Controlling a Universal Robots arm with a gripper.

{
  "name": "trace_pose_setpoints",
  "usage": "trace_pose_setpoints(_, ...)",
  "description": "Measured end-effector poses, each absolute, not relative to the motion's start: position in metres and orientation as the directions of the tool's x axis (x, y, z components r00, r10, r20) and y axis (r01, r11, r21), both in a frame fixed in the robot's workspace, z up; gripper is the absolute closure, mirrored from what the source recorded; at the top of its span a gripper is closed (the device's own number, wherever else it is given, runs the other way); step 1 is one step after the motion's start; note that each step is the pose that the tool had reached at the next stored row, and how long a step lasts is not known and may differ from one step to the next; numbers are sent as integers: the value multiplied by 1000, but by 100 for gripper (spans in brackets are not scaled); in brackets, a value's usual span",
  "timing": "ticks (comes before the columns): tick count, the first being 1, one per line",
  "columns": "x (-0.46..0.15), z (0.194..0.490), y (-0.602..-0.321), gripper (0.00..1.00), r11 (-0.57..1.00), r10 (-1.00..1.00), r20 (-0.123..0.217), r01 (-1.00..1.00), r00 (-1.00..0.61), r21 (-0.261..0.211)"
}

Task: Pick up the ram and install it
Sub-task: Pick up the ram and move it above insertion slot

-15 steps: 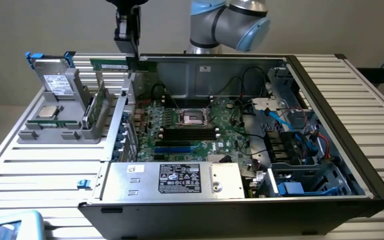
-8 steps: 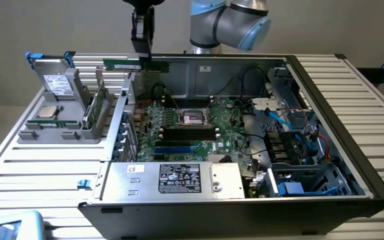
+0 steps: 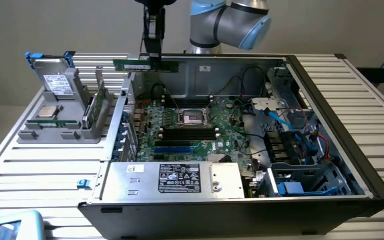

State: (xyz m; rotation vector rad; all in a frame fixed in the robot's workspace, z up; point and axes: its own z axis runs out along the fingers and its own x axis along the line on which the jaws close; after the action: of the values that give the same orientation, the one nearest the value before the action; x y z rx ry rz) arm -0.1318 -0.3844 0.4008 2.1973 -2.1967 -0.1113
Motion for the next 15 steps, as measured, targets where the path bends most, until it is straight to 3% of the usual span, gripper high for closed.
trace_pose_setpoints(15,-94,401,-387,87,-5,-1000,-27,-998,4,57)
